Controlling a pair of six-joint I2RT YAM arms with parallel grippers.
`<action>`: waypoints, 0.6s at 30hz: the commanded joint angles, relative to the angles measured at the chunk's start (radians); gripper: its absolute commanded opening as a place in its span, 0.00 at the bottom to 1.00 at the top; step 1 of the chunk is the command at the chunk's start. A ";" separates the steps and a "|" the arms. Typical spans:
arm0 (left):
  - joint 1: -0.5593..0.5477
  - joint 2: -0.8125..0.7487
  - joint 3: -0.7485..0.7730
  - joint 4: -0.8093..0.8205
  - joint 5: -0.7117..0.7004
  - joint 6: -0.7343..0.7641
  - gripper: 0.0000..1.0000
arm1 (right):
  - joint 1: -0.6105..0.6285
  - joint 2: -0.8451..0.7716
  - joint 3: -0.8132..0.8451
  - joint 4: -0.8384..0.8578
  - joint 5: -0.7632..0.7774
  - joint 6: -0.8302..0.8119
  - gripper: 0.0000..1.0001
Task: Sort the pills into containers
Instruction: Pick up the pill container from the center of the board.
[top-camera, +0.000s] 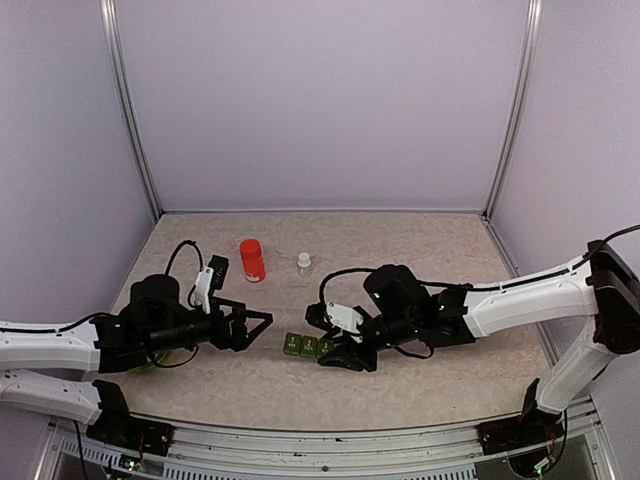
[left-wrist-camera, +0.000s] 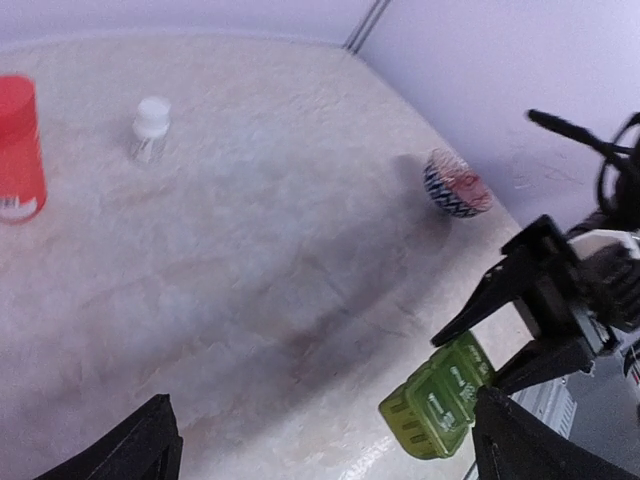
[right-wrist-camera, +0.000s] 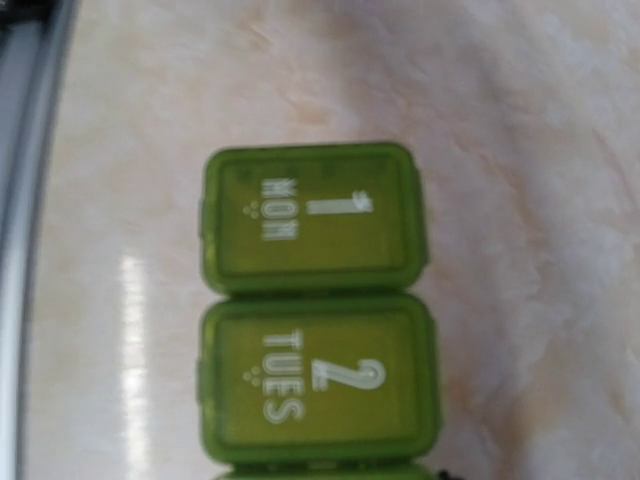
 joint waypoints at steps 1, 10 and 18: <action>-0.019 -0.147 -0.099 0.287 0.114 0.189 0.99 | 0.004 -0.070 0.028 -0.101 -0.106 0.037 0.32; -0.027 -0.195 -0.137 0.399 0.314 0.390 0.99 | -0.013 -0.175 0.072 -0.242 -0.243 0.073 0.34; -0.056 -0.095 -0.047 0.336 0.478 0.477 0.99 | -0.038 -0.235 0.112 -0.337 -0.293 0.047 0.37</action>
